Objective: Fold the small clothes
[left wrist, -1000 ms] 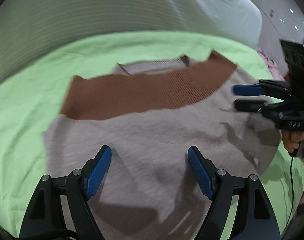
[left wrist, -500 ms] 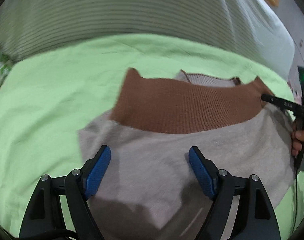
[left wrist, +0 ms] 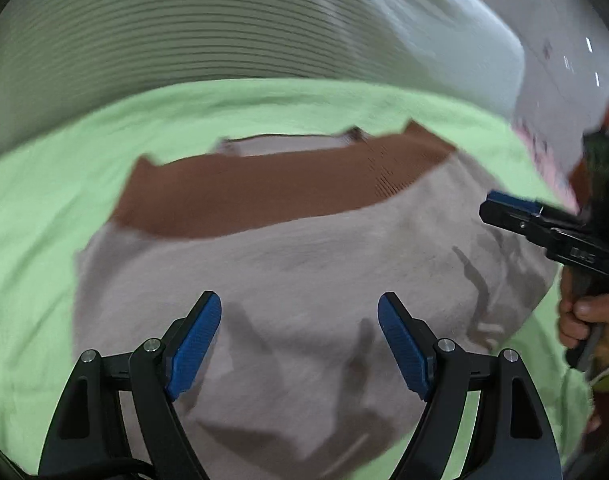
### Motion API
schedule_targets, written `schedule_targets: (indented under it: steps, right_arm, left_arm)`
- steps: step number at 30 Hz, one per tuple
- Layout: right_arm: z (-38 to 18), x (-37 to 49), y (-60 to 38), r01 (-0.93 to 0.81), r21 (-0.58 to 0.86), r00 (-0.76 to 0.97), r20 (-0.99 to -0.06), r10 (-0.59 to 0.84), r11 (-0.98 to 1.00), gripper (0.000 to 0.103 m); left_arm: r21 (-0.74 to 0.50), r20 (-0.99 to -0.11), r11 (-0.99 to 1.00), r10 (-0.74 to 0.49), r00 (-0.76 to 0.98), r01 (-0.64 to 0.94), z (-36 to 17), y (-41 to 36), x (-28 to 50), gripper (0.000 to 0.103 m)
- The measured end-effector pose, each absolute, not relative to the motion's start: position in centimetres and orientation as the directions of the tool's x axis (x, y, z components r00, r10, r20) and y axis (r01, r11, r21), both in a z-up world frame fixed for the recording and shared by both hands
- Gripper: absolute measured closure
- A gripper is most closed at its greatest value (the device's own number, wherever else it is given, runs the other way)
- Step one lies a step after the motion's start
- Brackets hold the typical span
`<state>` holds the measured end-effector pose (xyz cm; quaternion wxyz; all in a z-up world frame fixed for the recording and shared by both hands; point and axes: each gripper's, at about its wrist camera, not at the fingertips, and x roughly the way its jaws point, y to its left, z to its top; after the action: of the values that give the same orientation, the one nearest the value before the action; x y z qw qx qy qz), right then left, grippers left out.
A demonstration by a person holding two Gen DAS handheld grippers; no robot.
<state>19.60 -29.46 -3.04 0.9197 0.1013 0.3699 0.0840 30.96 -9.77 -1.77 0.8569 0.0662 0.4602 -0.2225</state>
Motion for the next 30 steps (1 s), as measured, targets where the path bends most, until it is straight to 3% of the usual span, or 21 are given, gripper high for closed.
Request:
schedule_targets:
  steps: [5, 9, 12, 15, 19, 24, 27, 30]
  right_arm:
    - [-4.5, 19.7, -28.8, -0.073, 0.25, 0.696, -0.681, 0.229, 0.966, 0.046]
    - [-4.7, 19.7, -29.4, -0.059, 0.275, 0.693, -0.68, 0.238, 0.959, 0.046]
    - [-4.7, 20.4, -29.5, -0.037, 0.277, 0.7, -0.678, 0.222, 0.96, 0.046]
    - [-4.0, 20.7, -29.2, -0.055, 0.306, 0.702, -0.665, 0.255, 0.95, 0.046]
    - [-3.6, 21.9, -26.1, -0.173, 0.27, 0.68, -0.663, 0.313, 0.947, 0.046]
    - [-5.9, 25.5, -19.5, -0.46, 0.278, 0.453, -0.743, 0.492, 0.843, 0.047]
    - [-7.8, 30.5, -18.3, -0.358, 0.011, 0.521, -0.827, 0.21, 0.933, 0.047]
    - [-7.6, 34.3, -22.3, -0.131, 0.081, 0.596, -0.79, 0.144, 0.988, 0.048]
  left_arm:
    - [0.051, -0.887, 0.893, -0.166, 0.432, 0.448, -5.1, -13.5, 34.8, 0.026]
    - [0.171, -0.866, 0.93, -0.016, 0.5, 0.326, -5.8, -13.8, 39.7, 0.022]
    - [0.102, -0.859, 0.97, -0.026, 0.512, 0.221, -5.1, -12.4, 42.8, 0.022]
    - [0.039, -0.832, 0.99, -0.042, 0.553, 0.134, -2.8, -10.1, 42.0, 0.028]
    - [-0.121, -0.793, 0.986, -0.166, 0.586, 0.115, -0.7, -5.3, 34.8, 0.023]
    - [-0.227, -0.792, 0.969, -0.244, 0.559, 0.101, -2.8, -0.9, 26.2, 0.023]
    - [-0.148, -0.84, 0.988, -0.147, 0.523, 0.039, -5.4, 0.3, 24.9, 0.023]
    - [-0.2, -0.829, 0.98, -0.181, 0.53, 0.022, -6.4, 1.5, 24.3, 0.021]
